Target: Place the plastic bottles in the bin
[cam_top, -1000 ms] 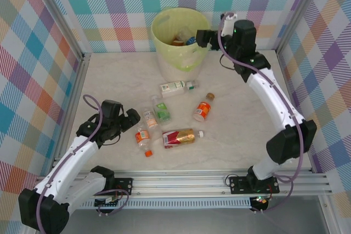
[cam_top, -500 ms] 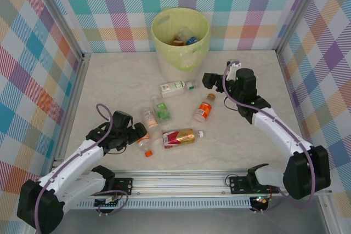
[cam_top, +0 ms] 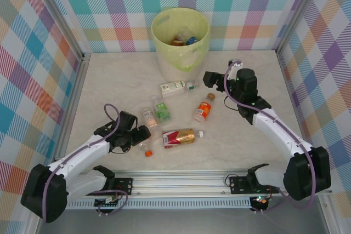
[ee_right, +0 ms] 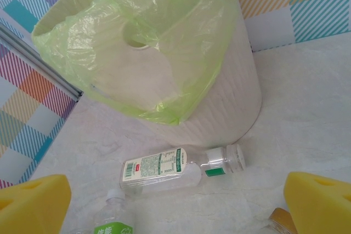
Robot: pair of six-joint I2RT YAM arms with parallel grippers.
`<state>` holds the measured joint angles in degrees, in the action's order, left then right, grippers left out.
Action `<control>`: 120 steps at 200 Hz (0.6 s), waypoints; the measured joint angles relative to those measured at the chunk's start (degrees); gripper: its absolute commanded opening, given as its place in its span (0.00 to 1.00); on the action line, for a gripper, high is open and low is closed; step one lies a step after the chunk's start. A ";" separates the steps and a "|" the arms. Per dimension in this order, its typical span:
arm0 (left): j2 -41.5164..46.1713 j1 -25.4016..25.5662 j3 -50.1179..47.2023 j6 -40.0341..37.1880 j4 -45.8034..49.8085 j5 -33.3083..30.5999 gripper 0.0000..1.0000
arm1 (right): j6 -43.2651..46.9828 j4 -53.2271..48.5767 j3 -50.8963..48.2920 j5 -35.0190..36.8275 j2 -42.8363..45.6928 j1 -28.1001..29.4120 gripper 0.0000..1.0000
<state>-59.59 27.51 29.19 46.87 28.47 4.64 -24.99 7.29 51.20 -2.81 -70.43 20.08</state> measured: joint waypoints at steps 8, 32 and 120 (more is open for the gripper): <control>-0.79 0.11 -0.17 -0.17 -0.66 0.00 0.84 | -0.02 -0.02 0.00 0.04 0.31 0.00 1.00; -4.02 0.22 -0.55 -1.11 -1.53 -0.42 0.80 | 0.00 0.00 0.00 0.44 1.68 -0.02 1.00; -6.95 0.35 -0.26 -3.96 -0.42 -2.78 0.55 | 0.13 -0.57 0.00 0.83 3.54 -0.02 1.00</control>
<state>-66.54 27.86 28.93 42.92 28.05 1.87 -24.86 6.72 51.20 -1.98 -66.89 20.05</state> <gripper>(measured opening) 0.568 0.996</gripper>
